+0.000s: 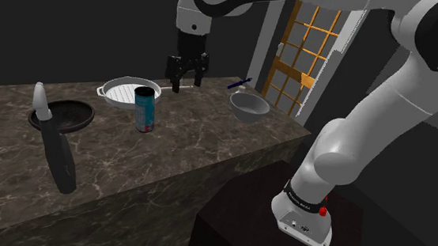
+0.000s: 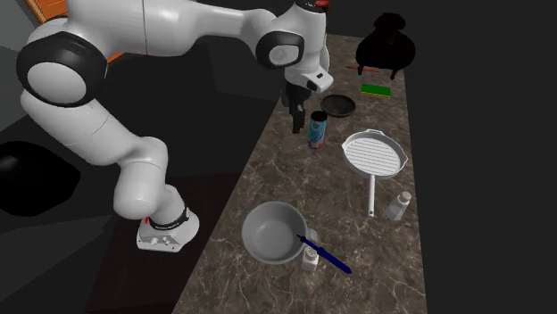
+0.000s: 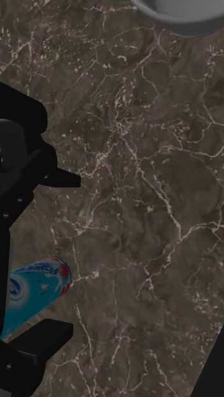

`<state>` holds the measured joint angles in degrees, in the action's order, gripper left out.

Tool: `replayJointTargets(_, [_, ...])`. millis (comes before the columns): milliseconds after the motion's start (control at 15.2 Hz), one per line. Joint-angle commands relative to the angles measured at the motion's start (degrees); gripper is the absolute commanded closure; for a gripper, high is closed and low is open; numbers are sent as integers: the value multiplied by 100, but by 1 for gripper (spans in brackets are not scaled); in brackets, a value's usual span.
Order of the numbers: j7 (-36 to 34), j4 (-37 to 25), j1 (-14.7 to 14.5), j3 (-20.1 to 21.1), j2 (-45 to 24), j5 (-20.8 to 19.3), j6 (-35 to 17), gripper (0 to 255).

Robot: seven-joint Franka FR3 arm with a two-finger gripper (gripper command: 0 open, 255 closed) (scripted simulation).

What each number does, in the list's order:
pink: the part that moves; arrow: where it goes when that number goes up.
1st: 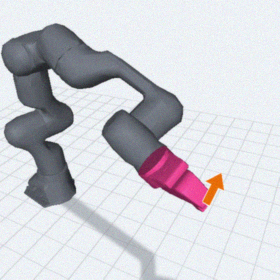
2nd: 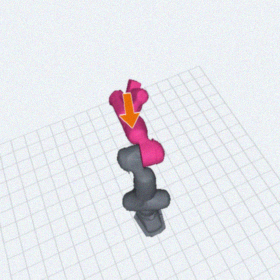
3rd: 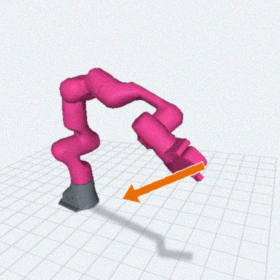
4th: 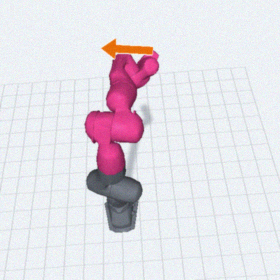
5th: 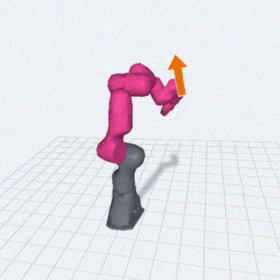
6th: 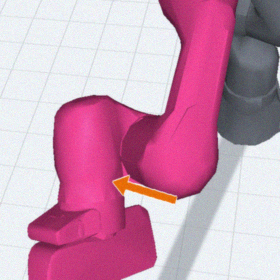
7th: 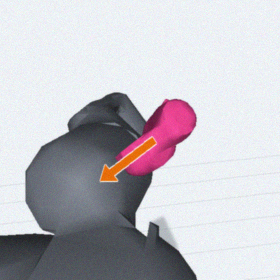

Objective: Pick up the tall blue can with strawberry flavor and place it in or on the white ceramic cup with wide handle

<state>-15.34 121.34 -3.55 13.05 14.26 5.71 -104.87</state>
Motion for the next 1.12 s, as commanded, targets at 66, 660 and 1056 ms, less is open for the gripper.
replayJointTargets(66, [-362, -588, -31, 186, -684, -185, -174, 0])
replayJointTargets(660, [-1152, -2112, -250, 411, -2247, -817, -321, 0])
replayJointTargets(1056, [-1178, -1722, -254, 403, -2343, -854, -801, 0])
